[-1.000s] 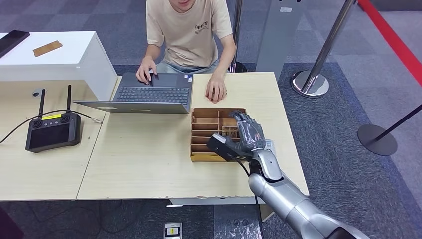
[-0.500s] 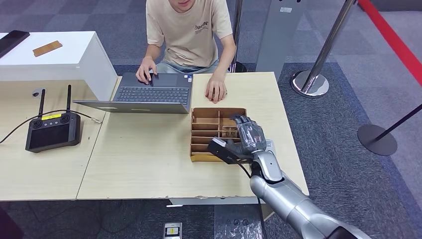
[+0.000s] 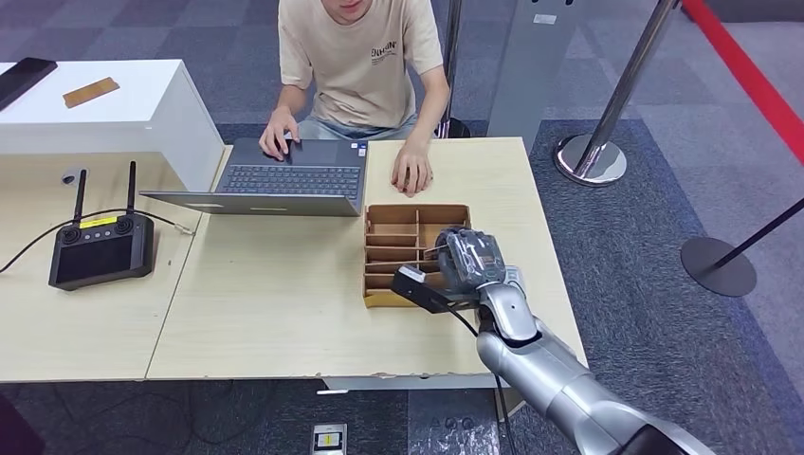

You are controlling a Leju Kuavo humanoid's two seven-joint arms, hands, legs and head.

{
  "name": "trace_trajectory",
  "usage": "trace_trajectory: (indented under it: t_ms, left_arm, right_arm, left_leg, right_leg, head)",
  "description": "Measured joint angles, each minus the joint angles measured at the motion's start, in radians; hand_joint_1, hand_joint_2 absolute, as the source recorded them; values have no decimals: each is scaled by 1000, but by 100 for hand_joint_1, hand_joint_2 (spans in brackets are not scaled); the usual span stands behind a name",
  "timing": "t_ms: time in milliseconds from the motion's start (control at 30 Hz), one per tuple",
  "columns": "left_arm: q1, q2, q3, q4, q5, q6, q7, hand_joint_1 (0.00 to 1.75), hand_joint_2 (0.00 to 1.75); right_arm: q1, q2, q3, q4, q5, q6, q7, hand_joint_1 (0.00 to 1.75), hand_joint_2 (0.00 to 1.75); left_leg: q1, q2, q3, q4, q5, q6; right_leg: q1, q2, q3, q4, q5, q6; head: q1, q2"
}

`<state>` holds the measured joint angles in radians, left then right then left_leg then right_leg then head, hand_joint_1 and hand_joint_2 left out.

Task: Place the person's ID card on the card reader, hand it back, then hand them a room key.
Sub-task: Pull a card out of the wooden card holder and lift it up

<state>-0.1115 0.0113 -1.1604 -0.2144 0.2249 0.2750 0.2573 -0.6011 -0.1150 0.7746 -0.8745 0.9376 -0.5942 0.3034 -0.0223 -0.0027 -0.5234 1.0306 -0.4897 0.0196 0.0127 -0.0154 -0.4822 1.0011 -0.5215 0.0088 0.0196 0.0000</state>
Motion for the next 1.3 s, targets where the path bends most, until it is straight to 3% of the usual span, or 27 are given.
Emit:
trace_trajectory:
  t_ms: [567, 867, 1300]
  left_arm:
    - [0, -3, 0, 0, 13, 8, 9, 0, 0]
    - [2, -3, 0, 0, 18, 8, 10, 0, 0]
    - [4, 2, 1, 0, 20, 9, 1, 0, 0]
  right_arm:
    - [-31, -1, 25, 35, 10, 19, 2, 175, 175]
    - [-29, -11, 5, -14, -181, -25, -60, 175, 175]
    - [-102, -108, -100, -407, -513, 37, -79, 175, 175]
  left_leg:
    - [0, 0, 1, 0, 0, 0]
    - [0, 0, 1, 0, 0, 0]
    - [0, 0, 0, 0, 0, 0]
  right_leg:
    - [0, 0, 1, 0, 0, 0]
    - [0, 0, 1, 0, 0, 0]
    - [0, 0, 0, 0, 0, 0]
  head:
    - [0, 0]
    - [0, 0]
    - [0, 0]
